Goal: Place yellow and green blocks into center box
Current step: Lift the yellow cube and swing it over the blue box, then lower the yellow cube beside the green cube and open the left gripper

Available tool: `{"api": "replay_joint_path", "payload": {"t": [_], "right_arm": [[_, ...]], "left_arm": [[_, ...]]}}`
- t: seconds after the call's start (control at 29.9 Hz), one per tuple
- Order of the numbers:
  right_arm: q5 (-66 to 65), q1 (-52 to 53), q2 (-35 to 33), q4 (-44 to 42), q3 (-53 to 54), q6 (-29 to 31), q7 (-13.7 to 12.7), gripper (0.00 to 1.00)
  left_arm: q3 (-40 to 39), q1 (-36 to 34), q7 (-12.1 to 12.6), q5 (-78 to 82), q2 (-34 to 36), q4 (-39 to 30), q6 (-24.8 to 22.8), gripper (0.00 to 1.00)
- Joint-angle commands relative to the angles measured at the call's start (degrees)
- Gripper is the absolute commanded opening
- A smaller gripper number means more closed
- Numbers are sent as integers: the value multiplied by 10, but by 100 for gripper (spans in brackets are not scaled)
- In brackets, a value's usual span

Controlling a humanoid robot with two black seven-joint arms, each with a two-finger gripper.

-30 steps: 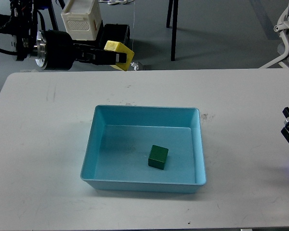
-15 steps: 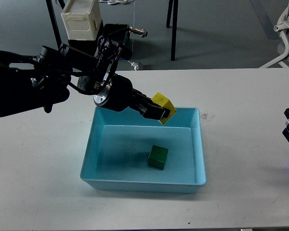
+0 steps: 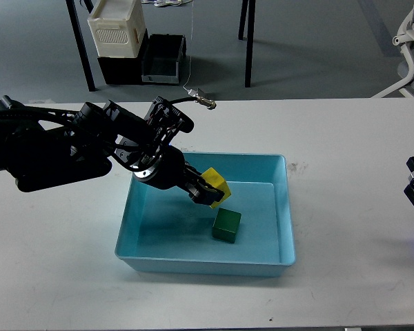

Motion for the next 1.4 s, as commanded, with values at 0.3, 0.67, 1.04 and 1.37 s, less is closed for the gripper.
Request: {"api": "replay_joint_path", "payload": {"t": [0.3,0.67,1.04,1.37], "right_arm": [[-25,8,-2,2,-1,0,0,100],[-27,10,-2,2,-2,0,0,100],[-28,10,-2,1,-5,0,0,100],[-29,10,-2,2,-6,0,0,100]], "left_arm": [[-6,-1,-1,-5,-3,12,0,82],[-2,2,0,-3,-3,16,0,91],[1,3,-2,2,12,12,0,32],[1,3,1,19,48,-9,0,3]]}}
